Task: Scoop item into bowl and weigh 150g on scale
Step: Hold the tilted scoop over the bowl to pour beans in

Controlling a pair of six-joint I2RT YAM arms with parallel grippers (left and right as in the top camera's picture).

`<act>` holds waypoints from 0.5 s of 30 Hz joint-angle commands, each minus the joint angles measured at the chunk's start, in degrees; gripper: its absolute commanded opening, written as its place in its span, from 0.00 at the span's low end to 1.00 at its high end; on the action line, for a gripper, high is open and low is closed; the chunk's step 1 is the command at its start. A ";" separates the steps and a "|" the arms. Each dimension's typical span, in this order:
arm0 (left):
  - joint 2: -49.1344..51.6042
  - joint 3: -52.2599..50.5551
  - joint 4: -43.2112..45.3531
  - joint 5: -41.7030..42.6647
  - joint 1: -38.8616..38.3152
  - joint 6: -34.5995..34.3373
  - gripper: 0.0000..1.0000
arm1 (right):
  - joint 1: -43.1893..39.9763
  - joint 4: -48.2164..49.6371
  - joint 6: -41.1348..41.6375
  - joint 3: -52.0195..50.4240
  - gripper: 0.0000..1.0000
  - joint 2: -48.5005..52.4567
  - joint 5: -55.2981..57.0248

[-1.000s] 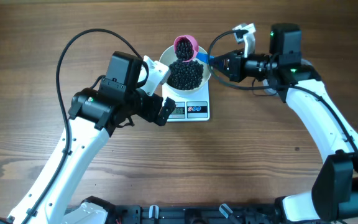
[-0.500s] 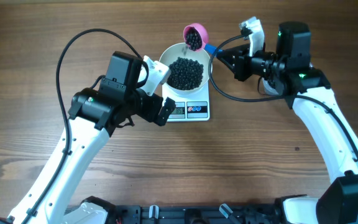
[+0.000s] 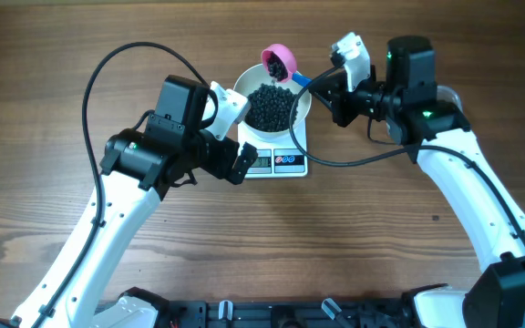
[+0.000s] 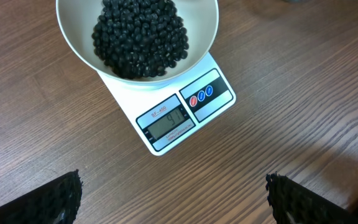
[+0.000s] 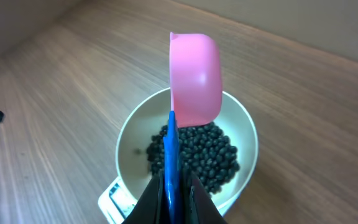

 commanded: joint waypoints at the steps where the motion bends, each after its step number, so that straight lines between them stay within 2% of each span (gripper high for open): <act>1: -0.22 0.92 0.11 0.90 -0.26 0.92 1.00 | 0.28 0.35 -3.32 0.17 0.04 -1.01 1.75; 15: -0.22 0.92 0.11 0.92 -0.26 0.92 1.00 | 0.39 0.20 -9.51 0.17 0.04 -1.01 2.56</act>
